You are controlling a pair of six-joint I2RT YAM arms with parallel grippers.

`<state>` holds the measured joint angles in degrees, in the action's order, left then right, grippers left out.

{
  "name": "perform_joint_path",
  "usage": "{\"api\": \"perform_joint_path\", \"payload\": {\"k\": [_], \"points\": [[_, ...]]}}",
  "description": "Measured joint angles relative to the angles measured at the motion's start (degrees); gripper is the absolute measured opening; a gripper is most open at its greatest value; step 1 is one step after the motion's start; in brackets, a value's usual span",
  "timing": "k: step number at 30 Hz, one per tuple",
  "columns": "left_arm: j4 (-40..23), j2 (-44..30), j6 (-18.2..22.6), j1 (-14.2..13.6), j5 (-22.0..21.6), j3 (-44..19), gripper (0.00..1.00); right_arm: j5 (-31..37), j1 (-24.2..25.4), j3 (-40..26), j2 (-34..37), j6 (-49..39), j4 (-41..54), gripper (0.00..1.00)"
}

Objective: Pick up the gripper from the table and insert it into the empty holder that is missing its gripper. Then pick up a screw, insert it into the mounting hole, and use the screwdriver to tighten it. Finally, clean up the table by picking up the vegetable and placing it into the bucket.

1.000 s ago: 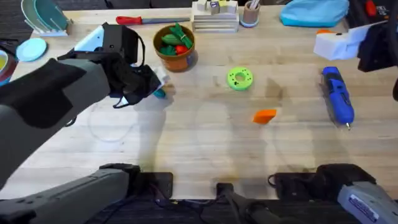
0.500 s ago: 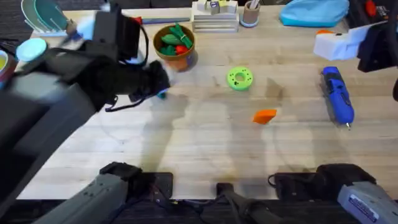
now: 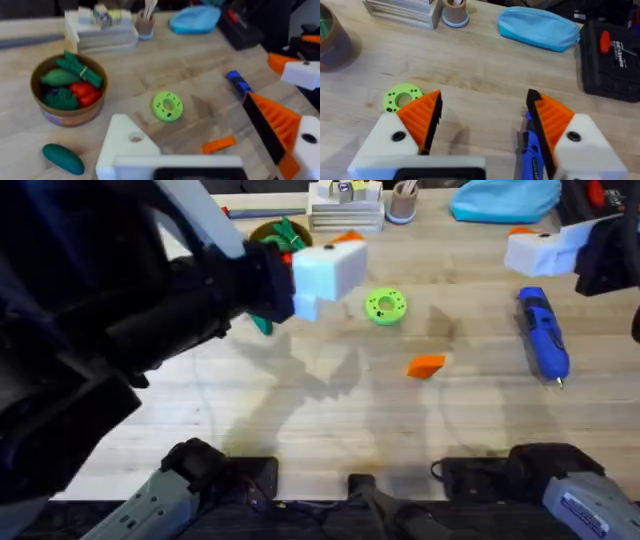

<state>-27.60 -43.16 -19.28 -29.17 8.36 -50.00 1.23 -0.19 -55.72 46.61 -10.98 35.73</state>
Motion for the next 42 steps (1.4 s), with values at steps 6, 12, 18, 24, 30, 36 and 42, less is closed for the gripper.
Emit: {"api": "perform_joint_path", "payload": {"k": [6, 12, 18, 24, 30, 36, 42], "points": [[-5.5, 0.2, 0.3, 0.0, 0.0, 0.0, 0.993, 0.0, 0.0, 0.0, 0.0, 0.0, 0.0, 0.992], [-4.1, 0.0, 1.7, 0.0, 0.0, 0.0, 0.994, 0.0, 0.0, 0.0, 0.0, 0.0, 0.0, 0.991], [0.7, 0.0, 11.1, -0.1, 0.1, 0.0, 0.992, 0.0, 0.0, 0.0, 0.0, 0.0, 0.0, 0.992], [8.6, 3.3, 18.1, -0.3, 2.6, 6.0, 0.994, 0.0, 0.0, 0.0, 0.0, 0.0, 0.0, 0.991], [21.6, 14.6, 20.3, -0.3, 6.1, 21.6, 0.992, 0.0, 0.0, 0.0, 0.0, 0.0, 0.0, 0.991], [30.5, 26.9, 20.8, -0.3, 9.1, 36.9, 0.993, 0.0, 0.0, 0.0, 0.0, 0.0, 0.0, 0.991], [31.7, 38.2, 20.7, -0.3, 10.9, 46.6, 0.993, 0.0, 0.0, 0.0, 0.0, 0.0, 0.0, 0.992]]}}
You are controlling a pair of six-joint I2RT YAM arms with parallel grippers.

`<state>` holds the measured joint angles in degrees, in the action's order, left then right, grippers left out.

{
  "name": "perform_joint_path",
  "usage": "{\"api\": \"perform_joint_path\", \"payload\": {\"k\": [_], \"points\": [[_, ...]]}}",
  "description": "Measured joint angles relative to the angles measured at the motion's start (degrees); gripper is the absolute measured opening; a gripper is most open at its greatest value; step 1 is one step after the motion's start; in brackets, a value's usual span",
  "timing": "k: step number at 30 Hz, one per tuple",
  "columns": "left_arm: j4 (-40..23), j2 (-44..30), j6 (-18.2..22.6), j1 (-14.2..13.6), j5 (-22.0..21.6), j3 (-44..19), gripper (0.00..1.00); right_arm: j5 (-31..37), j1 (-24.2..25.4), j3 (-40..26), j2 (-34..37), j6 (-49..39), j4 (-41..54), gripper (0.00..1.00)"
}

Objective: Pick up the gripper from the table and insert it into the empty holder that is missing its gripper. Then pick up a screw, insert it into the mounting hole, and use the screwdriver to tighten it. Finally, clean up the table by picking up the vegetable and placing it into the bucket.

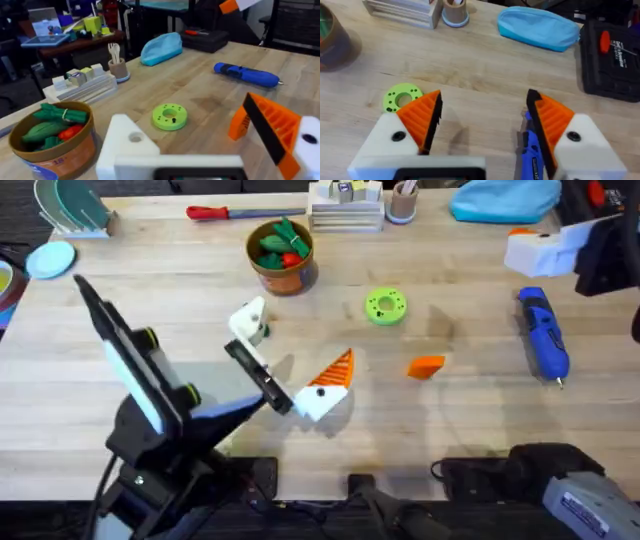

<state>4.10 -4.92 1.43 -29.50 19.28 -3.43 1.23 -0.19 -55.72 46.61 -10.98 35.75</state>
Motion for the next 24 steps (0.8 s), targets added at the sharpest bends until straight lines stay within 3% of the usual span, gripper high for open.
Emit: {"api": "perform_joint_path", "payload": {"k": [3, 7, 12, 24], "points": [[0.7, 4.3, -0.2, 0.0, 0.5, 2.7, 0.993, 0.0, 0.0, 0.0, 0.0, 0.0, 0.0, 0.992], [0.1, 4.6, -0.8, -0.2, 0.7, 3.1, 0.993, 0.0, 0.0, 0.0, 0.0, 0.0, 0.0, 0.991], [-7.2, 4.6, -1.2, -0.2, 0.8, 3.1, 0.993, 0.0, 0.0, 0.0, 0.0, 0.0, 0.0, 0.991], [-7.2, 4.5, -1.5, -0.2, 0.9, 3.1, 0.993, 0.0, 0.0, 0.0, 0.0, 0.0, 0.0, 0.991]]}}
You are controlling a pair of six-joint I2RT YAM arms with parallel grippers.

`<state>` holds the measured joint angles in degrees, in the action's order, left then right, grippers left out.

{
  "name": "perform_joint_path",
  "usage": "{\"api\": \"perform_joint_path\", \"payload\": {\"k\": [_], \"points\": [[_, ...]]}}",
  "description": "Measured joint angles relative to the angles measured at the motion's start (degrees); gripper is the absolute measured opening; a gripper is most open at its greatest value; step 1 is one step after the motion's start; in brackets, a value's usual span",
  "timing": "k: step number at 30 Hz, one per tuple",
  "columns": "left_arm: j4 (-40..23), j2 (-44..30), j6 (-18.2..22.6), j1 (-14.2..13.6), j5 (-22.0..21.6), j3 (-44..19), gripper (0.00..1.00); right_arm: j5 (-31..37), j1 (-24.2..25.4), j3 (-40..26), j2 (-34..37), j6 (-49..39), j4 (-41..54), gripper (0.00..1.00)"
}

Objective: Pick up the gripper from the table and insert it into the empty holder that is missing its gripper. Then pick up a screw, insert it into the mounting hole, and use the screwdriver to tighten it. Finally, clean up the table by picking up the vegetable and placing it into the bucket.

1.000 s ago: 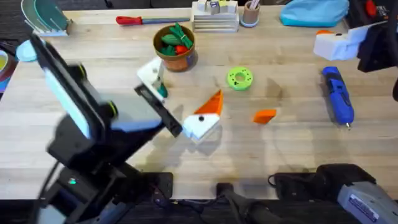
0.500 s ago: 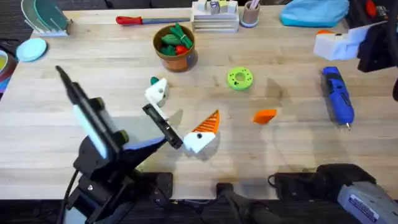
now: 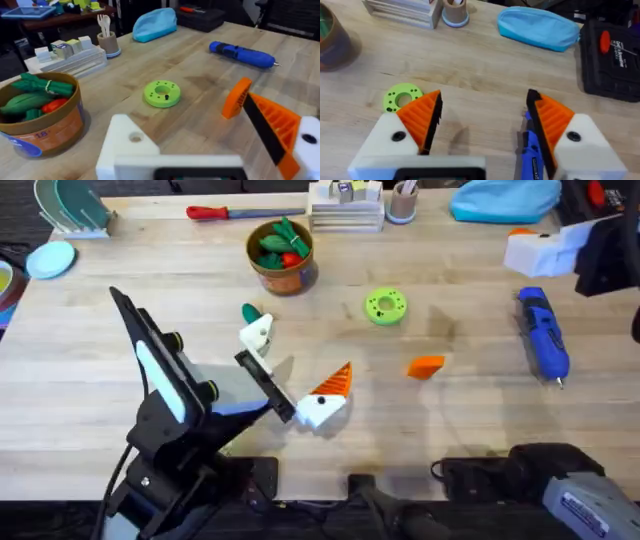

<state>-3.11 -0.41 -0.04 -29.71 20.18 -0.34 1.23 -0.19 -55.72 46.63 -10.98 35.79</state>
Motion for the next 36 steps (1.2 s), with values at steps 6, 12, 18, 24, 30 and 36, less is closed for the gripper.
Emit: {"api": "perform_joint_path", "payload": {"k": [6, 12, 18, 24, 30, 36], "points": [[0.0, 0.0, 0.0, 0.0, 0.0, 0.0, 0.994, 0.0, 0.0, 0.0, 0.0, 0.0, 0.0, 0.991], [0.0, 0.0, 0.0, 0.0, 0.0, 0.0, 0.993, 0.0, 0.0, 0.0, 0.0, 0.0, 0.0, 0.991], [0.0, 0.0, 0.0, 0.0, 0.0, 0.0, 0.993, 0.0, 0.0, 0.0, 0.0, 0.0, 0.0, 0.991], [0.0, 0.0, 0.0, 0.0, 0.0, 0.0, 0.992, -1.7, 0.0, 0.0, 0.0, 0.0, 0.1, 0.991], [0.0, 0.0, 0.0, 0.0, 0.0, 0.0, 0.993, -10.5, 0.0, 0.0, 0.1, 0.2, 5.7, 0.992], [0.0, 0.0, 0.0, 0.0, 0.0, 0.0, 0.993, -18.1, -3.4, -0.3, 4.4, -9.8, 19.1, 0.992]]}}
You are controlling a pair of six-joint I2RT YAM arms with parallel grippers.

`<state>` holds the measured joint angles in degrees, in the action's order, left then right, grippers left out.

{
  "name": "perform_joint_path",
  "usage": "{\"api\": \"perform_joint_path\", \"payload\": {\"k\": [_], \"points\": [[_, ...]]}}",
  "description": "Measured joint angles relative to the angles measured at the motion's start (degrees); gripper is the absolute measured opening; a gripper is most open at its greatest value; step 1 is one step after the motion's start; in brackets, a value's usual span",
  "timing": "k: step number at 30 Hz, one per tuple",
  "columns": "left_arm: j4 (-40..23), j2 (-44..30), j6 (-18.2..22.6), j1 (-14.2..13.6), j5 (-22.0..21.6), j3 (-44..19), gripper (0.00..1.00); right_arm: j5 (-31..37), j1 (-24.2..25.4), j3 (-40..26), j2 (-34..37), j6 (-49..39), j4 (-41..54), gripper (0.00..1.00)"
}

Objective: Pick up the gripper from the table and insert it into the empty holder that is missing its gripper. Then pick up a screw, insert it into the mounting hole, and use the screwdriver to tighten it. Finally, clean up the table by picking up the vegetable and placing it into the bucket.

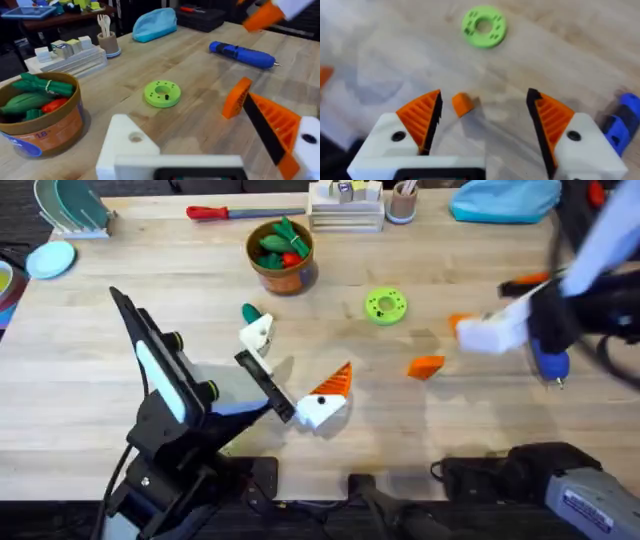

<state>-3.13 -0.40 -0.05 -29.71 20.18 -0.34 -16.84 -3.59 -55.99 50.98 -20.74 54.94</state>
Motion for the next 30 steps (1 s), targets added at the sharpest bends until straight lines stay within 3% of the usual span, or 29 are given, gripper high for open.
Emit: {"api": "perform_joint_path", "payload": {"k": [10, 17, 25, 30], "points": [[0.0, 0.0, 0.0, 0.0, 0.0, 0.0, 0.993, 4.2, -13.5, 0.0, 12.3, -8.0, 3.7, 0.992], [0.0, 0.0, 0.0, 0.0, 0.0, 0.0, 0.994, 8.3, -14.6, 0.0, 19.0, -8.8, 4.7, 0.991], [0.0, 0.0, 0.0, 0.0, 0.0, 0.0, 0.994, 11.8, -16.1, 0.0, 22.6, -9.7, 5.3, 0.923], [0.0, 0.0, 0.0, 0.0, 0.0, 0.0, 0.994, 13.1, -17.9, 0.0, 24.4, -10.0, 4.5, 0.764]]}}
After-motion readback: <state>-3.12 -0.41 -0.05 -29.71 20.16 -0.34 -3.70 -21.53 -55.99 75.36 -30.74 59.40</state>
